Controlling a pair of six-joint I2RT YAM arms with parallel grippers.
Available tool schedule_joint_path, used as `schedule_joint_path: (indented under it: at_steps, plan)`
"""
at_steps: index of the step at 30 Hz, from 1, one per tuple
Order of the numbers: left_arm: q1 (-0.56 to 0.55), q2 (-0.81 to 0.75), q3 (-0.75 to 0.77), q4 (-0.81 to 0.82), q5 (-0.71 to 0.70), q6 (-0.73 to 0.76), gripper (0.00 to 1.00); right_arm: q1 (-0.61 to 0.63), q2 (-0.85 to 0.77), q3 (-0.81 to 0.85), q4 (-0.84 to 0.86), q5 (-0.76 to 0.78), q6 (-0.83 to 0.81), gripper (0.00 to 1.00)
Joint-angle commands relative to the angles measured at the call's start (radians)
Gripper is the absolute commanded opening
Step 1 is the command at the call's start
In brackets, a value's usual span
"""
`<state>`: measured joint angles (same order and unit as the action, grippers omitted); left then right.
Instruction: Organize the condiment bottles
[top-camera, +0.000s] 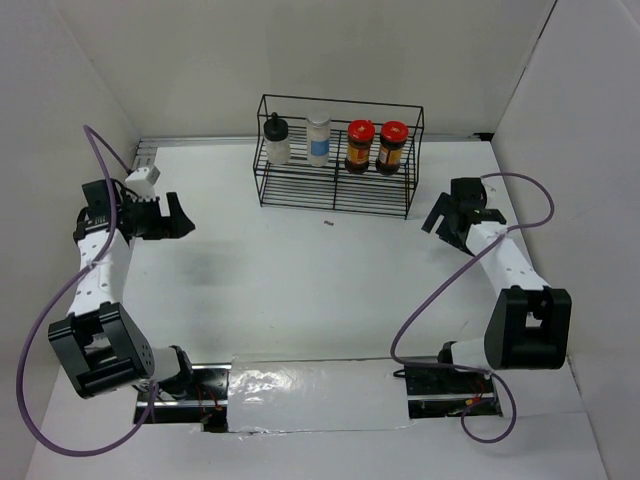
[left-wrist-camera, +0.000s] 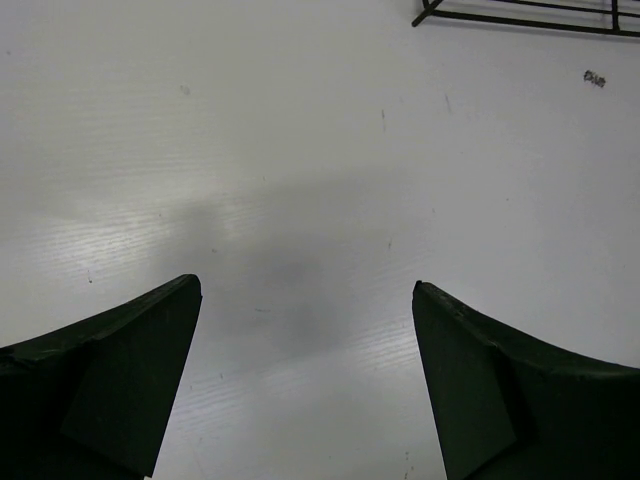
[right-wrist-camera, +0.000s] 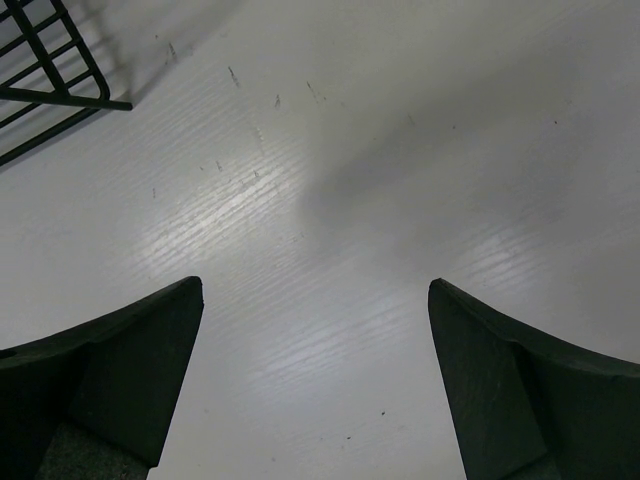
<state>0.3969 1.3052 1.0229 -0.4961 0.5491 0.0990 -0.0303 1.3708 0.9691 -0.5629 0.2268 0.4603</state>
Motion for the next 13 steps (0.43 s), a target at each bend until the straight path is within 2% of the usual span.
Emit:
schedule_joint_path:
  at_steps: [1, 8, 11, 13]
  plan:
    - [0.010, 0.003, 0.045, 0.011, 0.081, -0.013, 0.99, 0.006, -0.050, 0.017, -0.005, 0.022, 0.012, 1.00]
    - [0.013, 0.008, 0.039, 0.013, 0.114, -0.018, 0.99, 0.007, -0.160, -0.021, 0.037, 0.014, -0.023, 1.00]
    - [0.016, 0.008, 0.037, 0.010, 0.127, -0.016, 0.99, 0.007, -0.258, -0.068, 0.109, -0.039, -0.051, 1.00]
    - [0.019, 0.011, 0.037, 0.007, 0.138, -0.018, 0.99, 0.020, -0.338, -0.105, 0.191, -0.012, -0.049, 1.00]
